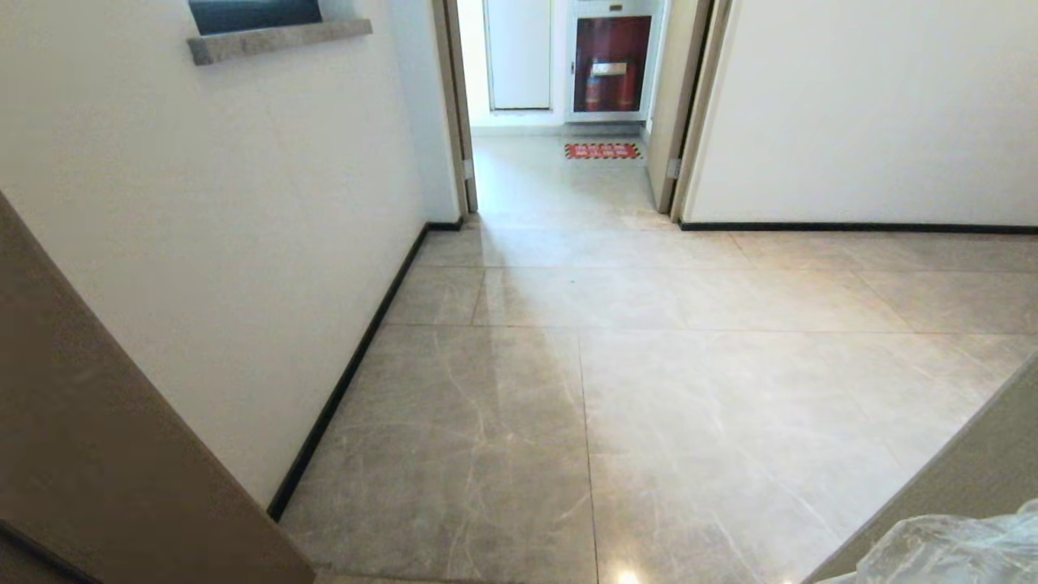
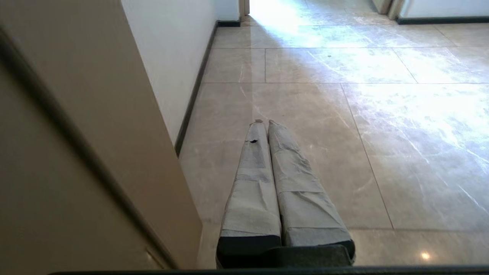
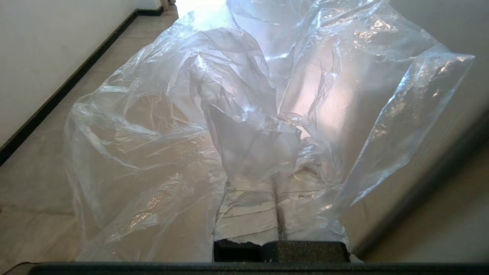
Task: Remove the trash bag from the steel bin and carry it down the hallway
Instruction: Put the trash bag at the door
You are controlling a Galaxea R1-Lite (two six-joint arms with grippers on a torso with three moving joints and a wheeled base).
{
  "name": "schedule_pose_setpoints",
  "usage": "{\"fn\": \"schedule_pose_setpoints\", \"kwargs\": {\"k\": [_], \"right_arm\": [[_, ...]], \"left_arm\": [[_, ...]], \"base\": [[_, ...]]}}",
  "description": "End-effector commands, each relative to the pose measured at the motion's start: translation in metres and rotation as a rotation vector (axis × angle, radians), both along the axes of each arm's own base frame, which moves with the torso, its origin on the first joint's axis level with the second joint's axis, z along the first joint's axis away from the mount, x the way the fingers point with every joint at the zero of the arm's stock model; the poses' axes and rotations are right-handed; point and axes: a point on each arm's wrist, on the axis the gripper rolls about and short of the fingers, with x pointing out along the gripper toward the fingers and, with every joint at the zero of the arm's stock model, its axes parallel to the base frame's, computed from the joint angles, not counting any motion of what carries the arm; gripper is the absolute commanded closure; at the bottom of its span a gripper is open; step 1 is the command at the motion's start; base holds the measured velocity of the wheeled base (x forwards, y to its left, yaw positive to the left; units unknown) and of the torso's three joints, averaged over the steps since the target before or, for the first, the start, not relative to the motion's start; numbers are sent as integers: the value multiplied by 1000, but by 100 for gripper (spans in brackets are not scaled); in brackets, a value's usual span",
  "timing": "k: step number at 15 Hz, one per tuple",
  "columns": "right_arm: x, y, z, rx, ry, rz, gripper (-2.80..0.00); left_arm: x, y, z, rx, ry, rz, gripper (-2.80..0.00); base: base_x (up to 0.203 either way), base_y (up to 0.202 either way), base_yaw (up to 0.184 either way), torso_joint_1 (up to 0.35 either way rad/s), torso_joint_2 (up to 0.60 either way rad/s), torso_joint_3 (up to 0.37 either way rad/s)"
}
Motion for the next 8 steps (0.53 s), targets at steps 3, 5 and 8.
{"fn": "schedule_pose_setpoints", "kwargs": {"k": [3, 5, 8], "right_arm": [[0, 0, 0, 0, 2, 1, 0], [0, 0, 0, 0, 2, 1, 0], [0, 0, -1, 0, 3, 1, 0]], "left_arm": [[0, 0, -1, 0, 3, 0, 0], [0, 0, -1, -1, 3, 0, 0], [0, 0, 0, -1, 0, 0, 0]], "base": [[185, 0, 1, 0, -1, -1], [191, 0, 0, 5, 3, 0], [194, 0, -1, 4, 2, 3]]}}
